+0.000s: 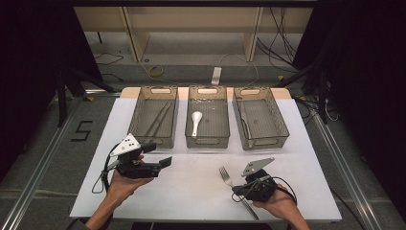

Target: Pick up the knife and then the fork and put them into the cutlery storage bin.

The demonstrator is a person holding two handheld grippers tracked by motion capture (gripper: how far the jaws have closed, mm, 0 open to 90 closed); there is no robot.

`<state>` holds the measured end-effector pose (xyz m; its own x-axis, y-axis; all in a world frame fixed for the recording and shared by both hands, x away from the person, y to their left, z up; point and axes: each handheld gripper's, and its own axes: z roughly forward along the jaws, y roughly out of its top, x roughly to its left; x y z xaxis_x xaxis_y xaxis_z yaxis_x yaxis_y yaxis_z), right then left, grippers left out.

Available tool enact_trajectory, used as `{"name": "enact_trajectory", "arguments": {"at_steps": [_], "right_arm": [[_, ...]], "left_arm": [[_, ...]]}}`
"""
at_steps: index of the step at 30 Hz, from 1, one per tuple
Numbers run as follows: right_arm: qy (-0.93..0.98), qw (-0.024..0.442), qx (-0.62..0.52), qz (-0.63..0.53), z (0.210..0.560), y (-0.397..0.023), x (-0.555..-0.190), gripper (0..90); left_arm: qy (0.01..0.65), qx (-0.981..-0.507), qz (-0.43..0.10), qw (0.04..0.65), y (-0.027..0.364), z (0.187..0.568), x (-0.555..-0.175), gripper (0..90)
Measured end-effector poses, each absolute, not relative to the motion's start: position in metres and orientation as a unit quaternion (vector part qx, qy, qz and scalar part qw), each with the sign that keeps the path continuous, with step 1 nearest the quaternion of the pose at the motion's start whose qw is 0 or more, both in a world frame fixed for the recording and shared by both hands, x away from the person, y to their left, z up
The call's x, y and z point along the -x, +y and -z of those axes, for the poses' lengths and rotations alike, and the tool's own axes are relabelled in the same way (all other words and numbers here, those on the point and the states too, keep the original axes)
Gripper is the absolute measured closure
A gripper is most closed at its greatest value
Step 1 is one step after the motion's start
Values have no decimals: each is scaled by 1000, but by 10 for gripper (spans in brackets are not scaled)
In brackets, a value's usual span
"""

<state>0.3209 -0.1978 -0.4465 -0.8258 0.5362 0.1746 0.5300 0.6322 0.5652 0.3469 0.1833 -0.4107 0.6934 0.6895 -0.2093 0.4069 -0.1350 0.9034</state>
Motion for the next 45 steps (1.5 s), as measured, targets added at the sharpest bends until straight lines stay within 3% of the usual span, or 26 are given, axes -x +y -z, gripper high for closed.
{"name": "enact_trajectory", "arguments": {"at_steps": [12,25,45], "right_arm": [[921,-3,-284,-268,461,-195,-314,900],[930,22,-284,-232,464,-198,-311,900],[930,58,-312,-185,462,-218,-340,900]], "left_arm": [[368,-743,-132,543,185,411,-345,161],[367,-744,-131,543,185,411,-345,162],[366,-747,-134,539,185,411,-346,161]]}}
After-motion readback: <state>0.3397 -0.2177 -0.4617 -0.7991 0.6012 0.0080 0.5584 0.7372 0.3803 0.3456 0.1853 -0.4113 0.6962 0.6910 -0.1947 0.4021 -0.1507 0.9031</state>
